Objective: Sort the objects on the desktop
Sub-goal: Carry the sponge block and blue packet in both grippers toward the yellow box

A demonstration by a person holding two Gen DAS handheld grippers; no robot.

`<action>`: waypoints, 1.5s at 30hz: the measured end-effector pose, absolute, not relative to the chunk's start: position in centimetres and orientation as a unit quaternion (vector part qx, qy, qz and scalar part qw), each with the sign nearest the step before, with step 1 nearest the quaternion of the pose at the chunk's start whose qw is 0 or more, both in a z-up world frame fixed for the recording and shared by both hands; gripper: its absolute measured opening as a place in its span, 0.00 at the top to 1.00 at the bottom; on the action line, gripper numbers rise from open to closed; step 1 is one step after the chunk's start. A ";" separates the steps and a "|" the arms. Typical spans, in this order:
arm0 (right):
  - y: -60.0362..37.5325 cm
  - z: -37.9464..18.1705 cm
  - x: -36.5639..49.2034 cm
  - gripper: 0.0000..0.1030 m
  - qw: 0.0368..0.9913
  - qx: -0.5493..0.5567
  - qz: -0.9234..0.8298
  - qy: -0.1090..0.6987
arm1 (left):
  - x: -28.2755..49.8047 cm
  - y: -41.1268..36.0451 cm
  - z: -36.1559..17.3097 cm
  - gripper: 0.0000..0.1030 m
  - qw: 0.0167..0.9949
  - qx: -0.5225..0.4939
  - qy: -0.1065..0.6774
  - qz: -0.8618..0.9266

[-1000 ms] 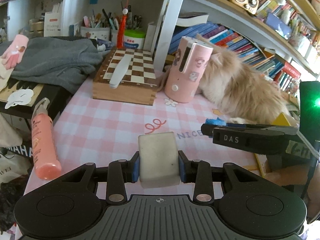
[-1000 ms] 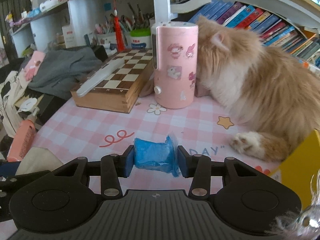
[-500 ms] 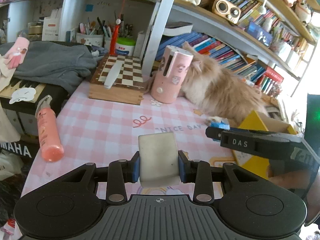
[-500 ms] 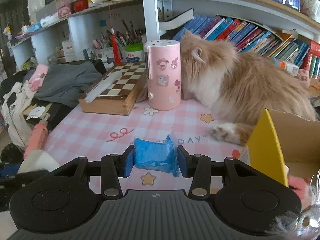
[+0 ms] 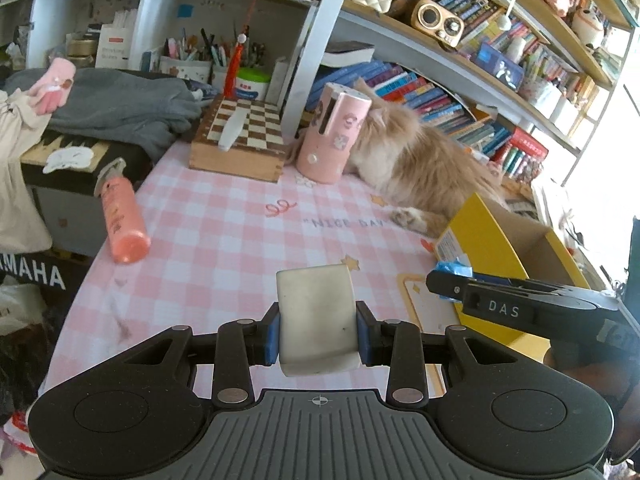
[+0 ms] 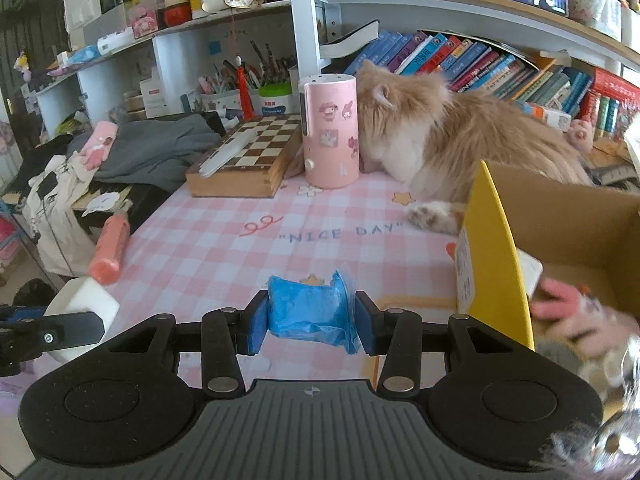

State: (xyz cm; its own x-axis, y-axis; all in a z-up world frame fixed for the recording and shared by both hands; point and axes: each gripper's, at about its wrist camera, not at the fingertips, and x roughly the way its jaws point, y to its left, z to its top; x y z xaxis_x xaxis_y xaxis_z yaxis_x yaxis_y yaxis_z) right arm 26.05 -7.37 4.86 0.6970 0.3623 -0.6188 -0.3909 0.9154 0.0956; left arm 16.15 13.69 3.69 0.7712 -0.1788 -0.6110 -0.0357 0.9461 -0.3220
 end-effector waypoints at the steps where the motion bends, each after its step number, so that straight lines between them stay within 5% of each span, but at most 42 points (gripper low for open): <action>1: -7.5 4.8 25.5 0.60 0.921 -0.021 0.203 0.332 | 15.7 13.6 3.7 0.67 0.927 -0.160 0.337 -0.041; 45: -15.8 2.7 8.9 0.61 0.924 0.050 0.043 0.375 | 10.0 4.1 1.8 0.67 0.881 -0.093 0.391 -0.251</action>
